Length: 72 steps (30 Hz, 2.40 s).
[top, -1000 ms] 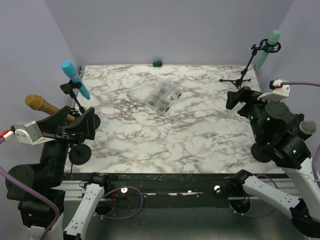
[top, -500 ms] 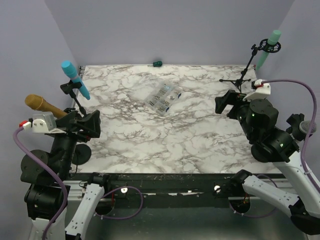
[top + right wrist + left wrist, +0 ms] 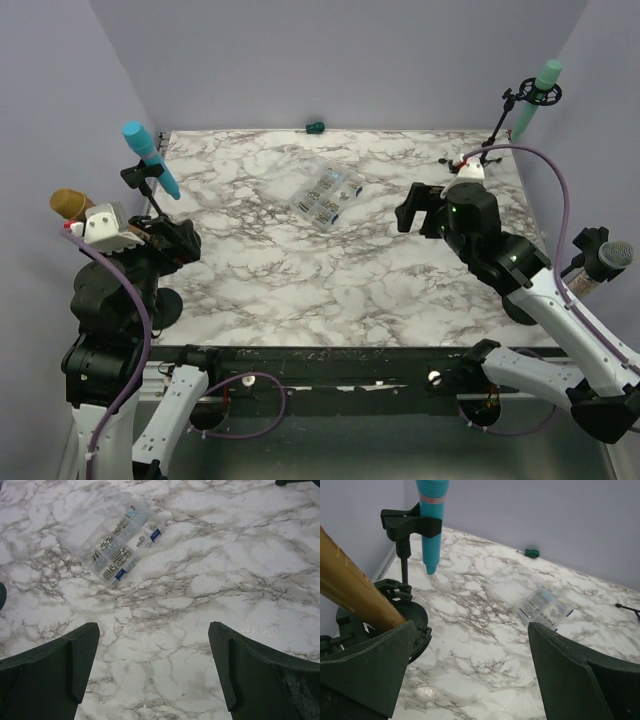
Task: Remove the microphone from the stand
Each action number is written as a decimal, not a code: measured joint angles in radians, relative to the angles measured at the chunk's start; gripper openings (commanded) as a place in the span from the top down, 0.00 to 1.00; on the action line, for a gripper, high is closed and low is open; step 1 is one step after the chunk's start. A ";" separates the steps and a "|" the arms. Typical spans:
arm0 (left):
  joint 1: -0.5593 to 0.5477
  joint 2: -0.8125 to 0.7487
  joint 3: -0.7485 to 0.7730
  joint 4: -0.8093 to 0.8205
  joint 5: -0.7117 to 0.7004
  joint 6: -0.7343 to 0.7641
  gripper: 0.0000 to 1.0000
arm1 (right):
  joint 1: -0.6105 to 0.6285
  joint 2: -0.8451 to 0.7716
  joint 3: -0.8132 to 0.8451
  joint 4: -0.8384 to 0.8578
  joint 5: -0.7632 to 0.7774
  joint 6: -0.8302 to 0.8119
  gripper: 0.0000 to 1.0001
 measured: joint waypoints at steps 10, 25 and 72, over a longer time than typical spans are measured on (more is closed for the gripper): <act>0.000 0.114 0.061 -0.055 -0.192 -0.004 0.02 | 0.000 0.154 -0.008 -0.002 -0.035 0.084 0.00; 0.056 0.218 0.066 -0.038 -0.378 -0.079 0.01 | 0.000 0.134 -0.024 0.075 -0.294 0.051 0.00; 0.185 0.123 -0.268 0.458 -0.604 0.025 0.68 | 0.000 0.133 -0.024 0.075 -0.360 0.029 0.00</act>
